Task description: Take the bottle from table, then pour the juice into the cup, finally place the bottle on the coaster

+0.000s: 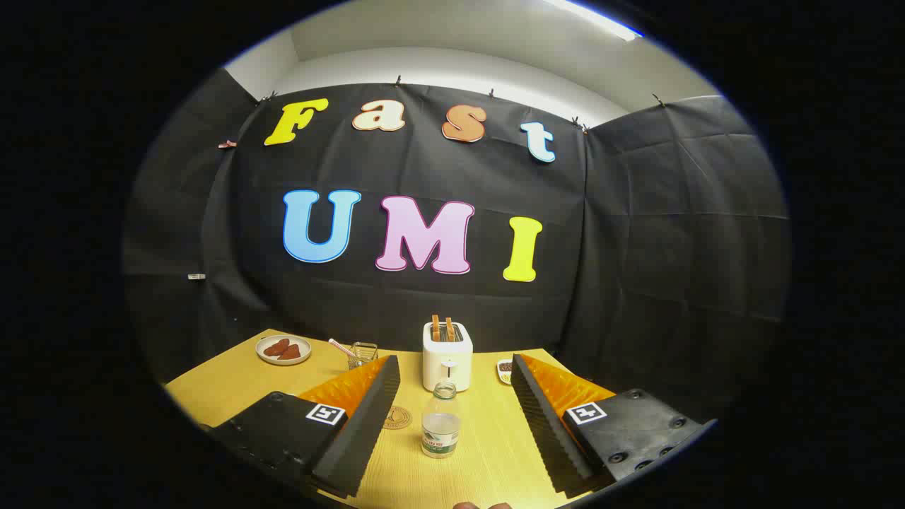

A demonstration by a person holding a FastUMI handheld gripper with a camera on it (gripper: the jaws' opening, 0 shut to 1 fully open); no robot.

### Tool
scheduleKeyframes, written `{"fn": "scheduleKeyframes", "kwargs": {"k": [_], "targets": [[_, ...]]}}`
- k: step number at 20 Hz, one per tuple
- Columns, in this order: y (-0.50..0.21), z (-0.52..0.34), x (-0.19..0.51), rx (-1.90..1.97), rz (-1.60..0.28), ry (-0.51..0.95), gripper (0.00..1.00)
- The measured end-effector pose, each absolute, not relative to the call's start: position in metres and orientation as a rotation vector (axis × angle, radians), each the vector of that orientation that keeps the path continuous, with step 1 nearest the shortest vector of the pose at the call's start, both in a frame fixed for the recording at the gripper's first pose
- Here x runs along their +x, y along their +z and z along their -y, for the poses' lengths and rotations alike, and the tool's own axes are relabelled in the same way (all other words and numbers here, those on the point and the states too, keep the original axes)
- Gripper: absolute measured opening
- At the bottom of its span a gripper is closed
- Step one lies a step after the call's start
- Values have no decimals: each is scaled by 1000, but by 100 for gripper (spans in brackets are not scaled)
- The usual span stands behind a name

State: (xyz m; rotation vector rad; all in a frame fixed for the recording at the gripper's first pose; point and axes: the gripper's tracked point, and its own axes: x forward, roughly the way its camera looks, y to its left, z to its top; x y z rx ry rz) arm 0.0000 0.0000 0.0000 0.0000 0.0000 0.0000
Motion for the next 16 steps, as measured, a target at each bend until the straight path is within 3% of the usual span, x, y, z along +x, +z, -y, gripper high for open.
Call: {"fn": "scheduleKeyframes", "kwargs": {"k": [16], "targets": [[-10, -16, 12, 28, -41, 33, 97]]}}
